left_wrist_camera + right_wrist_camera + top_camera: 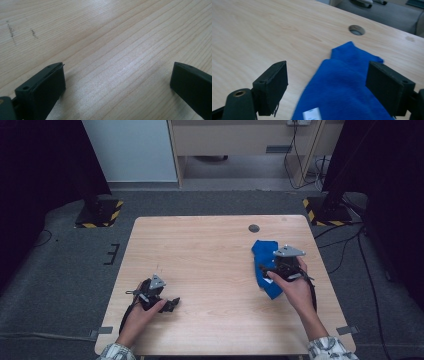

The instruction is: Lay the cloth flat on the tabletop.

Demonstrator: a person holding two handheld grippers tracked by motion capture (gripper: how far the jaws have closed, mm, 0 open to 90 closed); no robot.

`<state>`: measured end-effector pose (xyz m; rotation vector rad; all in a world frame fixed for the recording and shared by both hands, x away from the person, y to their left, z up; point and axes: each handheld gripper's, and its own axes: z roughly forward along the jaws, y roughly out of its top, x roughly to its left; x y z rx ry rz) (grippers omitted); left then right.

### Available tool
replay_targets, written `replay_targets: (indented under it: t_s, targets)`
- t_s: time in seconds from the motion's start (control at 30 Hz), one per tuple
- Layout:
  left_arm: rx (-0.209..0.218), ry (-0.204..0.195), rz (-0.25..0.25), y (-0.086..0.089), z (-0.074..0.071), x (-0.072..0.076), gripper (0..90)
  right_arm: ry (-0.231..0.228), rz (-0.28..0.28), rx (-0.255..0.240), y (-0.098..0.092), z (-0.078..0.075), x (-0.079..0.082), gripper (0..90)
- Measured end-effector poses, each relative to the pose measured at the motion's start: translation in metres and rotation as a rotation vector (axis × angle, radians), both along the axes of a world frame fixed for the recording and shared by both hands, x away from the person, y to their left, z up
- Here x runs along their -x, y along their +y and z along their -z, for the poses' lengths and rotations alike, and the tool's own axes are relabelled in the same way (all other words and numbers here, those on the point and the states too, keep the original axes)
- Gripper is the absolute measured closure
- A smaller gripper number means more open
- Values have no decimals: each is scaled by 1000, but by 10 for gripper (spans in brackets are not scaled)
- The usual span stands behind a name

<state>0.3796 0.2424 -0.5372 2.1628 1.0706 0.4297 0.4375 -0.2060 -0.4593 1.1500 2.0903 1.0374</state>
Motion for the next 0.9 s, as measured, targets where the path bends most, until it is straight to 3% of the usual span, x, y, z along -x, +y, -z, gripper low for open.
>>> replay_targets:
  t_s: [0.2, 0.3, 0.37, 0.47, 0.5, 0.7, 0.83, 0.9]
  targets:
    - [0, 0, -1, 0, 0, 0, 0, 31, 27, 37, -12, 19, -12, 243]
    - [0, 0, -1, 0, 0, 0, 0, 70, 19, 44, -15, 32, -16, 218]
    - [0, 0, 0, 0, 0, 0, 0, 104, 19, 20, -15, 40, -22, 178]
    - [0, 0, 0, 0, 0, 0, 0, 125, 20, 26, -15, 47, -27, 165]
    - [0, 0, 0, 0, 0, 0, 0, 153, 27, 41, -15, 55, -32, 138]
    - [0, 0, 0, 0, 0, 0, 0, 208, 29, 15, -14, 72, -42, 130]
    - [0, 0, 0, 0, 0, 0, 0, 207, 18, 23, -14, 72, -42, 185]
    - [0, 0, 0, 0, 0, 0, 0, 206, 7, 18, -16, 71, -39, 293]
